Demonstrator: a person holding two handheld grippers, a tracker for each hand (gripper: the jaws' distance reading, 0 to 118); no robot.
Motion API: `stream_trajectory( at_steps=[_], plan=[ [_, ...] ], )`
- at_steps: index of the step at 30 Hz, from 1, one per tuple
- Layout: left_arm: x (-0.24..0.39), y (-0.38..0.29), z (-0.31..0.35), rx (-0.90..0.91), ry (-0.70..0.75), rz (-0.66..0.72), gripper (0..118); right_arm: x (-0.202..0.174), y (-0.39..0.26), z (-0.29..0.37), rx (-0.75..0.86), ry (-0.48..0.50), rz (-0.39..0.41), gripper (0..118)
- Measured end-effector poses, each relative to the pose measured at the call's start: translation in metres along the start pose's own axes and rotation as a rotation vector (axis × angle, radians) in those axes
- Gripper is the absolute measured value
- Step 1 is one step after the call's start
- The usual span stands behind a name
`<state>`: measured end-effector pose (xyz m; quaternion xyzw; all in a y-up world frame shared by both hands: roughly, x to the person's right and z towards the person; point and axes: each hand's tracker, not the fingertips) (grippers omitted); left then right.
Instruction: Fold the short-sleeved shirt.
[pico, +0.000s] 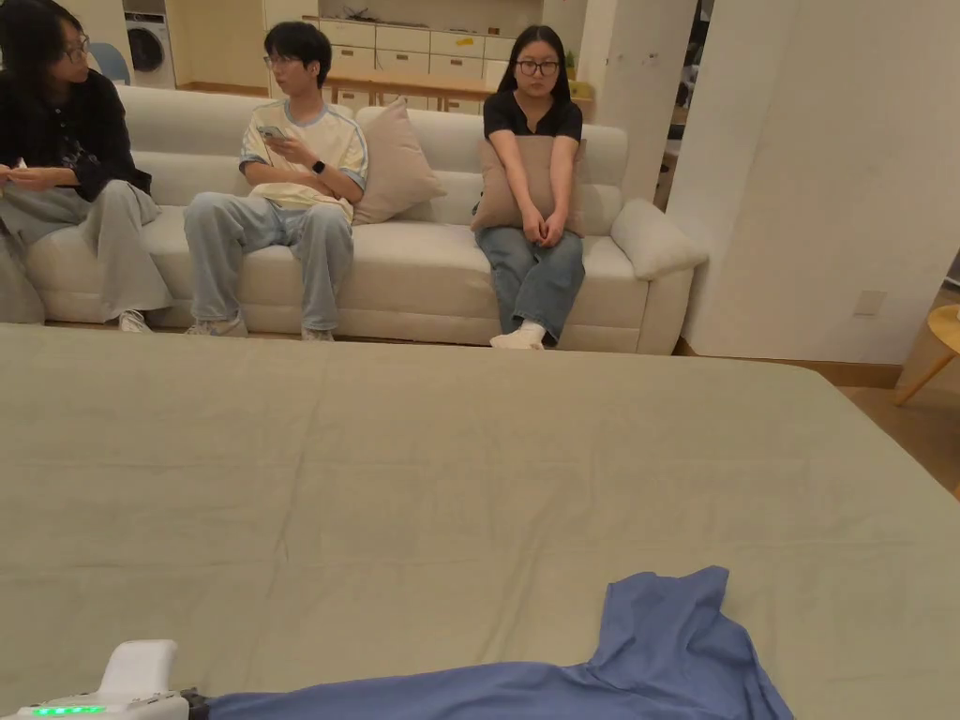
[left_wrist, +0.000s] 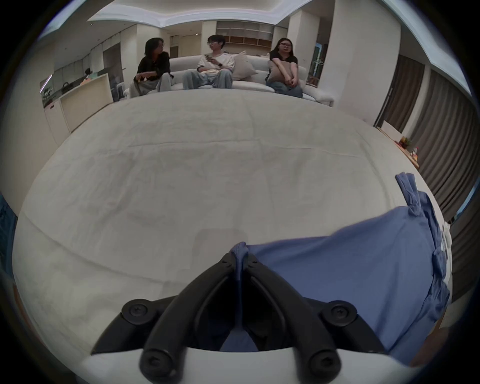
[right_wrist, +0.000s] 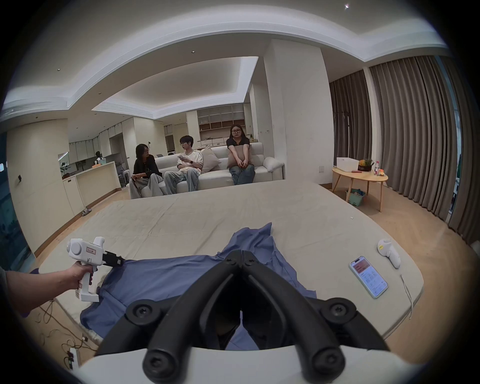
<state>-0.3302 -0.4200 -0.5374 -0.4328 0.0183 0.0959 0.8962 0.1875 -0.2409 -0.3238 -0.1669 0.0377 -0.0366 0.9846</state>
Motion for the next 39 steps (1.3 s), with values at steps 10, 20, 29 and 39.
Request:
stream_trajectory(
  at_steps=[10, 20, 29, 39],
  plan=[
    [-0.013, 0.013, 0.044, 0.164, 0.010, -0.005, 2, 0.019, 0.007, -0.072, -0.074, 0.088, 0.082, 1],
    [-0.008, 0.023, 0.048, 0.170, -0.018, -0.034, 2, 0.094, -0.013, -0.352, -0.480, 0.076, -0.002, 114],
    [-0.014, 0.026, 0.043, 0.136, -0.034, 0.006, 2, 0.109, -0.048, -0.375, -0.640, -0.086, 0.032, 67],
    [-0.008, 0.030, 0.054, 0.161, -0.043, 0.040, 2, 0.106, -0.014, -0.340, -0.498, 0.004, -0.071, 0]
  ],
)
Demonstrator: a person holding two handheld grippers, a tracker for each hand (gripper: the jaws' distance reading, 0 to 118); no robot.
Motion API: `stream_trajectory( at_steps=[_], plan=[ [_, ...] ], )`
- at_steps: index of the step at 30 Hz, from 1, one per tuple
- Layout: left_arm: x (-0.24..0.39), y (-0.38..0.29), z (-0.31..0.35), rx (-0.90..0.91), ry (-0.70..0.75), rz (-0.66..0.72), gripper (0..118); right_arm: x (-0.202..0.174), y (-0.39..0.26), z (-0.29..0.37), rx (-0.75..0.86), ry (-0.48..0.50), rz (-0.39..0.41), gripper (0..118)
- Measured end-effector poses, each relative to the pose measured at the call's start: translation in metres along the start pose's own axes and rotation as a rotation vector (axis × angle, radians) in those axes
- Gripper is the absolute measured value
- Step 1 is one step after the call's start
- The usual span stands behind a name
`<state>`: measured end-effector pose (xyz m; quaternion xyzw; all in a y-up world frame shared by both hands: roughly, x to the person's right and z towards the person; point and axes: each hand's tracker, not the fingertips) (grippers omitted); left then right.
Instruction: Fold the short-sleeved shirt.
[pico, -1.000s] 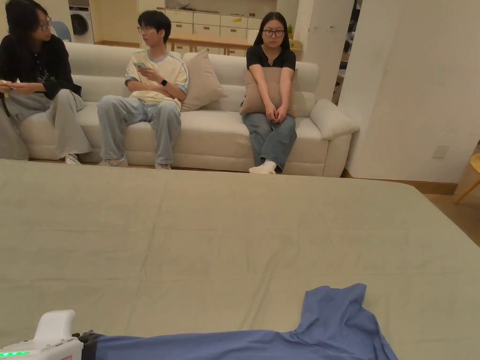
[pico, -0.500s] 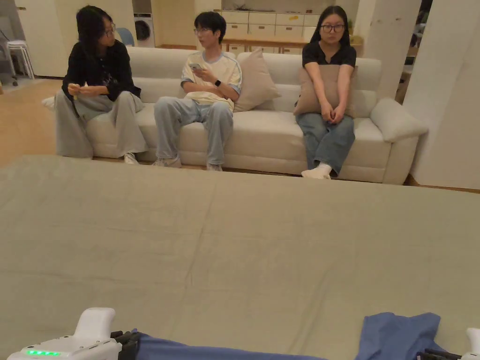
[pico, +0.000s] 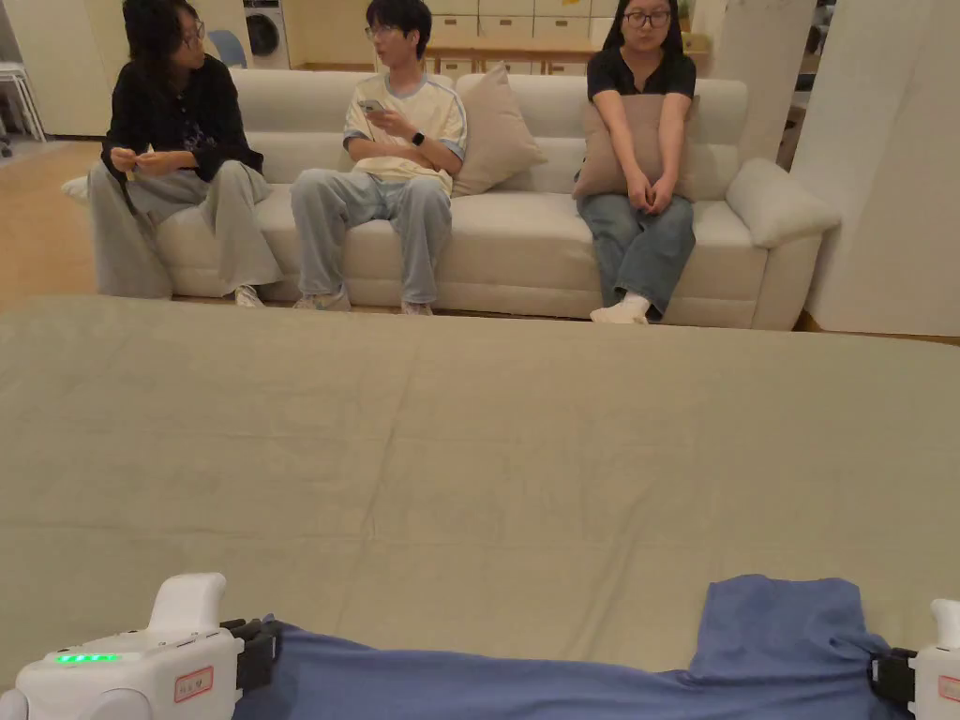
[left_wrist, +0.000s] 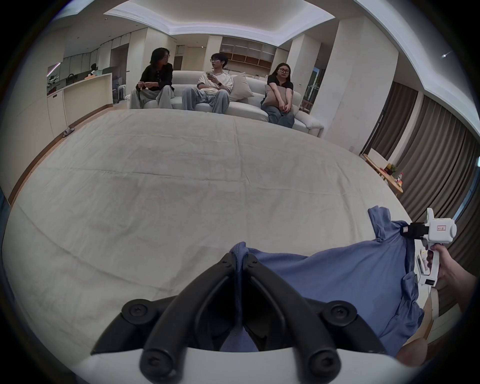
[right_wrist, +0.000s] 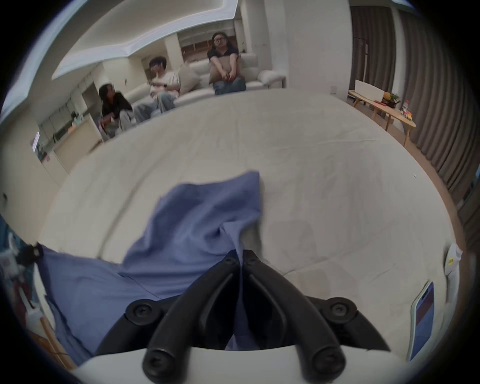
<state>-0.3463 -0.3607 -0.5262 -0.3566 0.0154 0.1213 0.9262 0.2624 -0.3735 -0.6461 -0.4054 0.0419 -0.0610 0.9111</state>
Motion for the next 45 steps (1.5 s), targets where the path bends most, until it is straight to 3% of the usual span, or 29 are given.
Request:
stream_trajectory(
  at_steps=[9, 14, 17, 22, 23, 30, 31, 32, 33, 34, 35, 36, 37, 39, 41, 45],
  plan=[
    [-0.001, 0.007, 0.086, 0.074, -0.092, -0.009, 2, -0.003, -0.018, 0.148, 0.206, 0.107, -0.069, 0],
    [-0.005, -0.025, 0.158, 0.096, -0.111, -0.040, 2, -0.001, -0.076, 0.240, 0.226, 0.130, -0.053, 0],
    [-0.014, -0.061, 0.187, 0.074, -0.110, -0.039, 2, 0.012, -0.120, 0.266, 0.194, 0.123, -0.095, 0],
    [-0.026, -0.127, 0.206, 0.045, -0.120, -0.021, 2, 0.025, -0.198, 0.271, 0.108, 0.100, -0.173, 0],
    [-0.026, -0.141, 0.203, 0.030, -0.105, -0.008, 2, 0.040, -0.216, 0.257, 0.084, 0.091, -0.194, 0],
    [-0.023, -0.204, 0.168, -0.078, 0.000, -0.003, 6, 0.051, -0.281, 0.214, 0.038, 0.042, -0.255, 0],
    [-0.025, -0.206, 0.167, -0.073, -0.001, 0.016, 12, 0.052, -0.282, 0.212, 0.038, 0.038, -0.261, 3],
    [-0.027, -0.208, 0.167, -0.060, 0.001, 0.053, 28, 0.051, -0.280, 0.211, 0.041, 0.027, -0.270, 17],
    [-0.028, -0.208, 0.168, -0.057, 0.006, 0.077, 71, 0.051, -0.278, 0.211, 0.045, 0.018, -0.273, 57],
    [-0.029, -0.204, 0.172, -0.060, 0.003, 0.108, 102, 0.050, -0.272, 0.212, 0.046, 0.002, -0.276, 103],
    [-0.031, -0.201, 0.179, -0.030, -0.031, 0.145, 118, 0.049, -0.269, 0.220, 0.047, -0.024, -0.277, 118],
    [-0.033, -0.197, 0.193, 0.034, -0.065, 0.161, 114, 0.049, -0.262, 0.234, 0.175, -0.006, -0.298, 110],
    [-0.030, -0.184, 0.203, 0.102, -0.138, 0.179, 114, 0.049, -0.254, 0.247, 0.224, 0.046, -0.299, 110],
    [-0.023, -0.165, 0.230, 0.187, -0.202, 0.155, 114, 0.039, -0.238, 0.287, 0.303, 0.051, -0.264, 113],
    [-0.006, -0.150, 0.287, 0.296, -0.121, 0.015, 115, 0.020, -0.221, 0.330, 0.462, -0.013, -0.137, 117],
    [0.026, -0.146, 0.339, 0.519, 0.011, -0.209, 112, -0.022, -0.215, 0.399, 0.781, -0.122, 0.099, 118]
  ],
)
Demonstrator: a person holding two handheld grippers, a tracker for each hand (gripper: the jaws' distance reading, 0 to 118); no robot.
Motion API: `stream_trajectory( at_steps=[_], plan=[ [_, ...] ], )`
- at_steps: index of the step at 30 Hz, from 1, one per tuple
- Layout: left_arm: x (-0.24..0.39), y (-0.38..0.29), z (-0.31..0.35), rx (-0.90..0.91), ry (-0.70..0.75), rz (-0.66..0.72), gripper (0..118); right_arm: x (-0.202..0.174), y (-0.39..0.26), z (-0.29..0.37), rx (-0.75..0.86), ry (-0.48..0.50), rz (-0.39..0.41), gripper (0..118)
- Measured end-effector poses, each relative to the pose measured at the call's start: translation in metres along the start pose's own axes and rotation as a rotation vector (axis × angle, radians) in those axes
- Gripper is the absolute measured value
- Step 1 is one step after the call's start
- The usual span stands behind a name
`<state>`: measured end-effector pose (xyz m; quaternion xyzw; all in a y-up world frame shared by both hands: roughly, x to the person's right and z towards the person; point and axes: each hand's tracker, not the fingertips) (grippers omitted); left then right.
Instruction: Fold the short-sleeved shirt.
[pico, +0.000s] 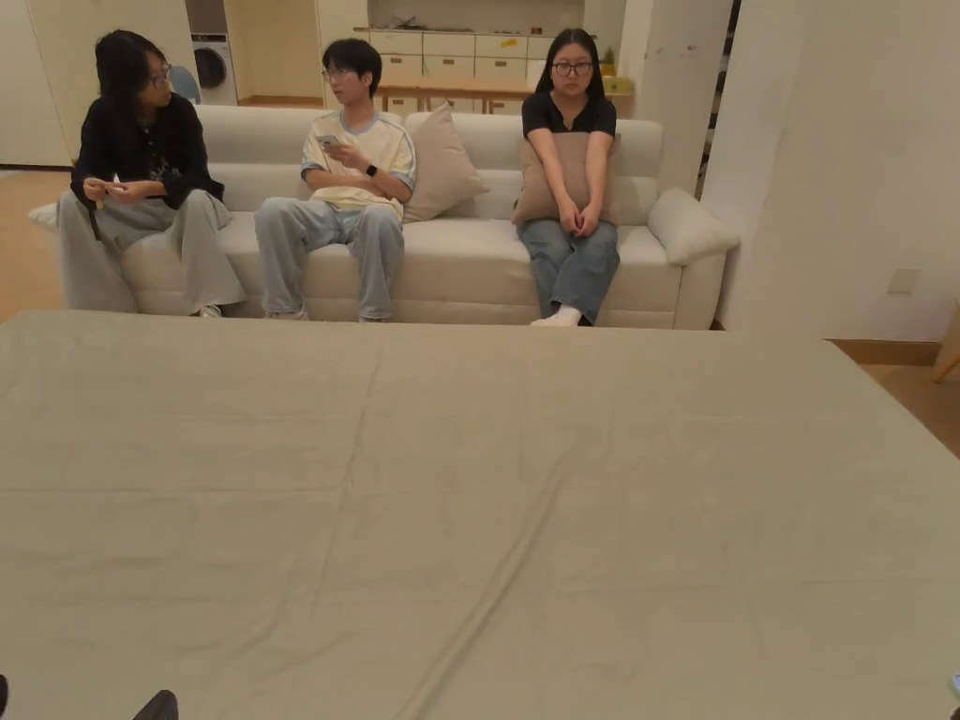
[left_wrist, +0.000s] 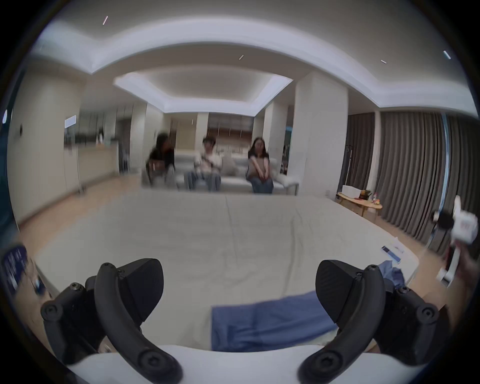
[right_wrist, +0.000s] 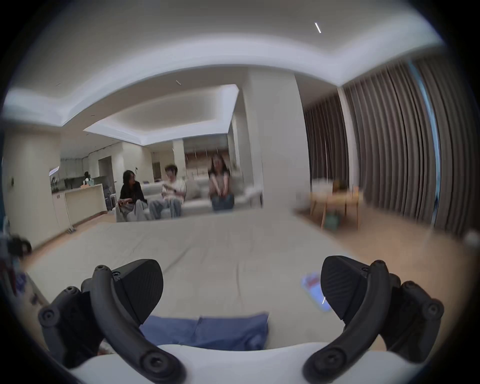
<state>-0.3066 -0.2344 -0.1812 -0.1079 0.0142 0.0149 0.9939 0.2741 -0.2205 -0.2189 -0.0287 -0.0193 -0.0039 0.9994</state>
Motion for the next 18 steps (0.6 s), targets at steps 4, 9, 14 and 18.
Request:
stream_trajectory(
  at_steps=[4, 9, 14, 18],
  plan=[
    [0.009, -0.004, 0.004, 0.016, -0.002, -0.018, 0, -0.035, 0.015, 0.022, 0.094, 0.013, 0.105, 9],
    [-0.005, -0.038, -0.030, -0.167, -0.023, 0.109, 0, -0.050, 0.024, 0.021, 0.029, 0.098, 0.038, 0],
    [-0.055, -0.080, -0.084, -0.478, -0.176, 0.375, 2, -0.056, 0.023, 0.019, 0.019, 0.117, 0.064, 0],
    [-0.100, -0.120, -0.127, -0.653, -0.280, 0.533, 118, -0.056, 0.025, 0.018, -0.002, 0.125, 0.055, 0]
  ],
)
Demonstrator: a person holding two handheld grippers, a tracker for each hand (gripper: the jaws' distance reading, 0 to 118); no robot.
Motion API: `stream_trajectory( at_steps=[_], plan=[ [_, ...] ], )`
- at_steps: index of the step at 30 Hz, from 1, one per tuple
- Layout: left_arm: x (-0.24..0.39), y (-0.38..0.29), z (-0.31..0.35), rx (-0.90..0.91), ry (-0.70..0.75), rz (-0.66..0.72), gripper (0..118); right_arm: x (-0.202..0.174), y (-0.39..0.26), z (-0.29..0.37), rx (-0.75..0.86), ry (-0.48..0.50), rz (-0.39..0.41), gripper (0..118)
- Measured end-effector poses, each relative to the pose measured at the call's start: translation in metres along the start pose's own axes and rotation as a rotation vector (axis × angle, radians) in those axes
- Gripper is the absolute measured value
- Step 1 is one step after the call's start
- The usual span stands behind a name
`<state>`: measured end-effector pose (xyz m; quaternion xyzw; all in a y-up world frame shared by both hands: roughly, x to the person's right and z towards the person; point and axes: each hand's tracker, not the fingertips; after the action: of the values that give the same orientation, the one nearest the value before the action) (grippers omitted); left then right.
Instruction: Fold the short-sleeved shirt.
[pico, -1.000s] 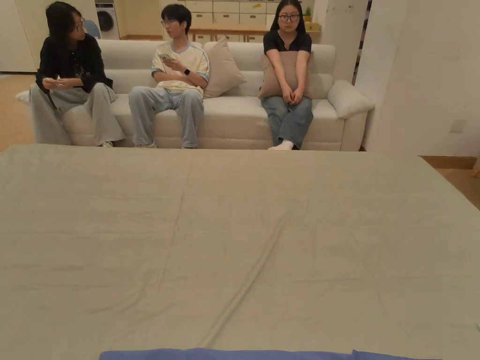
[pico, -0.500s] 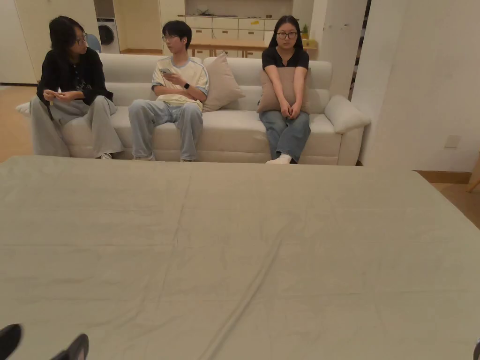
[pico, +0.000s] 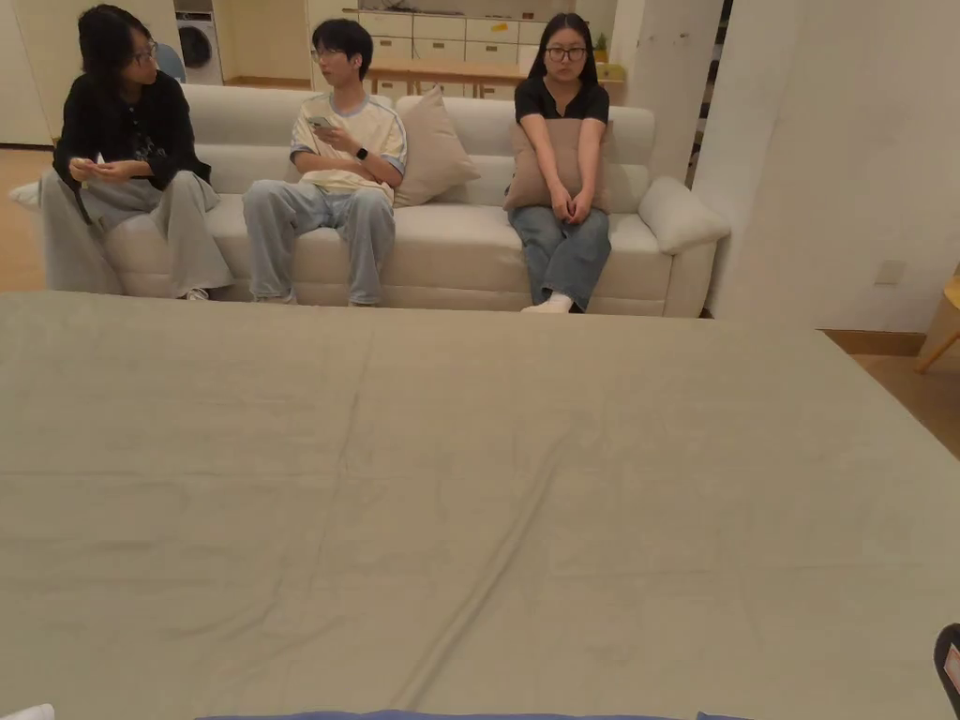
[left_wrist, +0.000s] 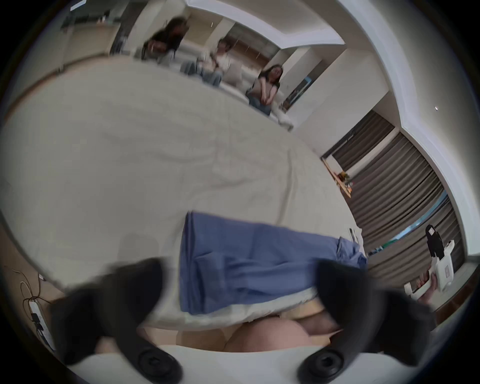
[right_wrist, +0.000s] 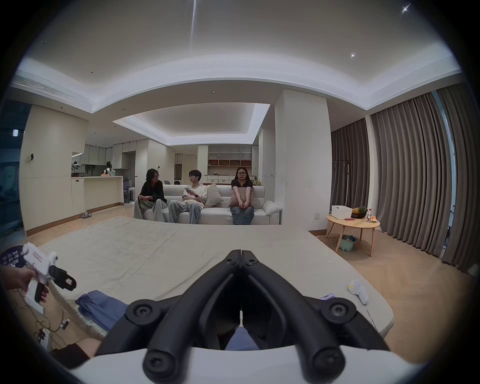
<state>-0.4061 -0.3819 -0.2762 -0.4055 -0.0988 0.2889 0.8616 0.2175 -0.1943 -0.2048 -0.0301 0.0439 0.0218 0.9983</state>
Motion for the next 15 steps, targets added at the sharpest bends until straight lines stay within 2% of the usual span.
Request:
stream_trajectory(
  at_steps=[1, 3, 7, 11, 12, 13, 14, 15],
  plan=[
    [-0.009, 0.003, 0.000, 0.005, -0.080, 0.011, 113, 0.000, 0.001, 0.000, -0.005, 0.001, -0.002, 0],
    [-0.023, 0.011, -0.009, -0.025, -0.014, 0.029, 113, -0.002, 0.003, -0.001, -0.014, 0.002, -0.004, 0],
    [-0.019, 0.008, -0.010, -0.073, -0.146, 0.148, 115, -0.008, -0.002, -0.009, -0.040, 0.010, -0.006, 0],
    [-0.005, -0.014, -0.051, -0.189, -0.121, 0.098, 118, -0.015, -0.006, -0.017, -0.059, 0.022, -0.054, 0],
    [0.003, -0.020, -0.051, -0.171, -0.118, 0.080, 118, -0.016, -0.007, -0.018, -0.060, 0.028, -0.066, 0],
    [0.015, -0.019, -0.050, -0.059, -0.144, 0.041, 118, -0.017, -0.006, -0.020, -0.065, 0.032, -0.077, 0],
    [-0.034, -0.004, -0.067, -0.041, -0.156, 0.046, 118, -0.018, -0.005, -0.022, -0.067, 0.034, -0.085, 0],
    [-0.037, -0.001, -0.074, -0.044, -0.151, 0.101, 118, -0.018, -0.005, -0.022, -0.067, 0.034, -0.086, 0]
  ],
)
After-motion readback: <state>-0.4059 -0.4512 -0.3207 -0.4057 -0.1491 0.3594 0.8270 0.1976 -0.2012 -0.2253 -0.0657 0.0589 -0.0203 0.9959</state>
